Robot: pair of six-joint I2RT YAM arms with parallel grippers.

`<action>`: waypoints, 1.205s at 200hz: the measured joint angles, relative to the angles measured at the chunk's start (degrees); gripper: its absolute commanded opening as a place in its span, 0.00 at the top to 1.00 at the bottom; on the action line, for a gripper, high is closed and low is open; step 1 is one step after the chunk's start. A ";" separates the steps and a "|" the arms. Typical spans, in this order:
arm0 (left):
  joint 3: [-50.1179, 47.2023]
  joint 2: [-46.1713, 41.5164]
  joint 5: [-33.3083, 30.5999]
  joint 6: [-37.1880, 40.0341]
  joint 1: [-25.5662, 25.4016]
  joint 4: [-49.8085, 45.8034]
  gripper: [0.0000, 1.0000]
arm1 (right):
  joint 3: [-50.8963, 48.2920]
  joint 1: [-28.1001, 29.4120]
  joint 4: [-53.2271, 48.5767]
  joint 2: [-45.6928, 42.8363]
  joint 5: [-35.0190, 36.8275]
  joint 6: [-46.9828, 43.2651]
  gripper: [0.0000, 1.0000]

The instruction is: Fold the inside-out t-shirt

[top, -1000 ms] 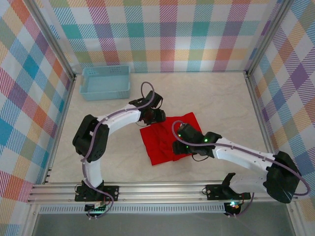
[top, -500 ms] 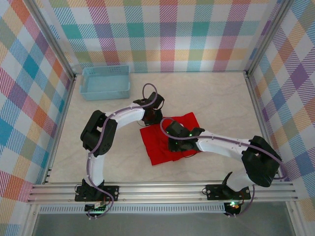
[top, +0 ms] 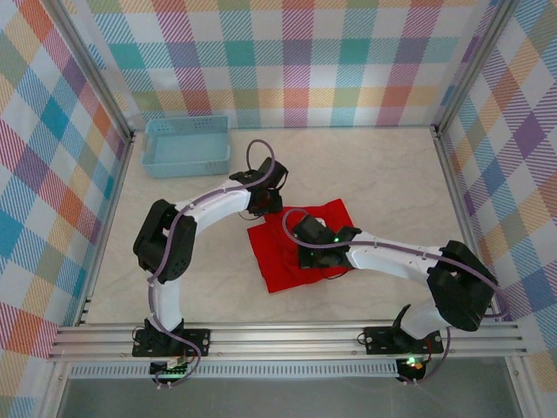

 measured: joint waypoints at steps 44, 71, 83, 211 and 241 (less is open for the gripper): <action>2.40 4.17 0.09 0.00 0.00 -0.52 0.69 | 0.00 0.68 0.00 -0.02 0.85 0.00 0.96; 3.15 6.43 0.24 0.20 0.00 -0.70 0.82 | 0.00 0.68 -0.07 -0.24 1.27 0.00 0.99; 3.67 6.95 0.22 0.44 0.00 -1.07 0.87 | 0.00 0.70 -0.20 -0.48 1.29 0.00 1.00; 3.19 4.07 -2.34 1.38 0.00 -3.10 0.69 | -1.05 1.05 -0.83 -4.02 3.72 0.00 1.00; 3.21 4.11 -2.21 1.49 0.00 -3.26 0.68 | -1.05 1.05 -0.83 -4.02 3.72 0.00 1.00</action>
